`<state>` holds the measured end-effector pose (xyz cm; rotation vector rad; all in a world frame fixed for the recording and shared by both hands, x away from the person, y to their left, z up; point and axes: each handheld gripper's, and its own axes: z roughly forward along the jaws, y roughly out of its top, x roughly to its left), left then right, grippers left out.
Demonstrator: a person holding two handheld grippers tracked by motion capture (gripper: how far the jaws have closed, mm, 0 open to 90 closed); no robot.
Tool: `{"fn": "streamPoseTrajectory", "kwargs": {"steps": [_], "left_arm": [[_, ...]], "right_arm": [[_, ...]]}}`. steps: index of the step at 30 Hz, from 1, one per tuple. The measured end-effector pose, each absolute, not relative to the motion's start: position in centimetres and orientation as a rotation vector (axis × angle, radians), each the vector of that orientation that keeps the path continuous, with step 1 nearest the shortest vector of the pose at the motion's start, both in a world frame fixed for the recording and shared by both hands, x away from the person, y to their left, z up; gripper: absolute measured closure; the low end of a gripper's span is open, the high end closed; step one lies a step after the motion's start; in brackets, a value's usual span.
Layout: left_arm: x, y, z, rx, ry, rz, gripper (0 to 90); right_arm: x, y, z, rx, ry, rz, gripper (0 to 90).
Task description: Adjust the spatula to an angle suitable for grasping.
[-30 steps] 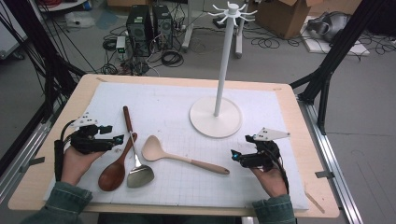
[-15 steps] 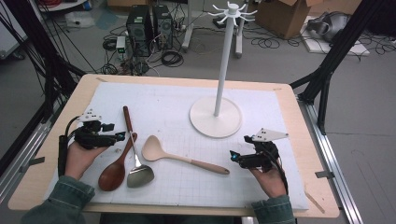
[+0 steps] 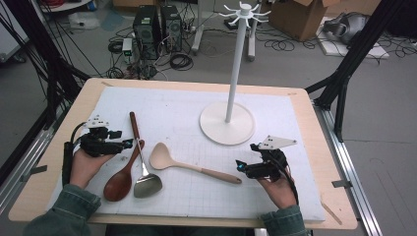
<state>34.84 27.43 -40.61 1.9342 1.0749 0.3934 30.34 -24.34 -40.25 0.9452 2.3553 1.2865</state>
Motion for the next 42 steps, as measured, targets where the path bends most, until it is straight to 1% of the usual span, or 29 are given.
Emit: {"fn": "streamPoseTrajectory", "kwargs": {"steps": [4, 14, 15, 21, 23, 25, 27, 29, 31, 32, 33, 34, 35, 36, 37, 39, 42], "left_arm": [[35.0, 27.6, -40.7, 1.920, 1.090, 0.389, 36.5], [36.1, 27.3, -41.0, 1.907, 1.129, 0.358, 39.8], [36.2, 27.3, -41.0, 1.903, 1.129, 0.361, 41.4], [36.9, 27.6, -41.4, 1.870, 1.174, 0.354, 44.1], [37.1, 27.7, -41.5, 1.872, 1.185, 0.355, 47.7], [37.3, 27.8, -41.1, 1.910, 1.186, 0.358, 48.3], [37.4, 27.7, -40.8, 1.905, 1.183, 0.363, 49.8], [37.7, 27.8, -39.9, 1.920, 1.175, 0.384, 53.5], [38.1, 27.8, -39.4, 1.936, 1.182, 0.400, 64.7], [38.4, 27.8, -39.2, 1.936, 1.192, 0.410, 64.7], [38.6, 27.8, -39.2, 1.945, 1.200, 0.414, 71.2], [38.8, 27.8, -39.3, 1.929, 1.206, 0.409, 71.2], [39.0, 27.8, -39.5, 1.939, 1.209, 0.410, 77.1], [39.2, 27.7, -39.8, 1.953, 1.221, 0.408, 80.9], [39.4, 27.8, -40.0, 1.964, 1.233, 0.398, 80.9], [39.8, 27.8, -40.6, 1.976, 1.248, 0.380, 84.5], [40.4, 27.9, -41.3, 1.953, 1.285, 0.346, 85.1]], "right_arm": [[30.3, -23.7, -40.2, 0.932, 2.371, 1.297, 20.1], [30.5, -23.5, -40.4, 0.938, 2.382, 1.286, 20.1], [30.5, -23.6, -40.4, 0.934, 2.381, 1.285, 20.1], [30.5, -23.8, -40.5, 0.945, 2.382, 1.289, 20.1], [30.6, -23.8, -40.5, 0.946, 2.382, 1.285, 20.1], [30.6, -23.9, -40.5, 0.944, 2.382, 1.287, 20.1], [30.6, -23.9, -40.5, 0.945, 2.381, 1.286, 20.1], [30.6, -23.9, -40.5, 0.951, 2.385, 1.285, 20.1], [30.6, -23.9, -40.6, 0.944, 2.383, 1.285, 20.1], [30.6, -23.9, -40.6, 0.944, 2.383, 1.285, 20.1], [30.6, -23.9, -40.5, 0.948, 2.381, 1.284, 20.1], [30.6, -23.9, -40.5, 0.948, 2.381, 1.284, 20.1], [30.5, -23.9, -40.6, 0.947, 2.380, 1.288, 20.1], [30.6, -24.0, -40.6, 0.949, 2.376, 1.289, 20.1], [30.6, -24.0, -40.6, 0.949, 2.376, 1.289, 20.1], [30.6, -24.1, -40.5, 0.947, 2.373, 1.290, 20.1], [30.6, -24.2, -40.6, 0.944, 2.373, 1.291, 20.1]]}}
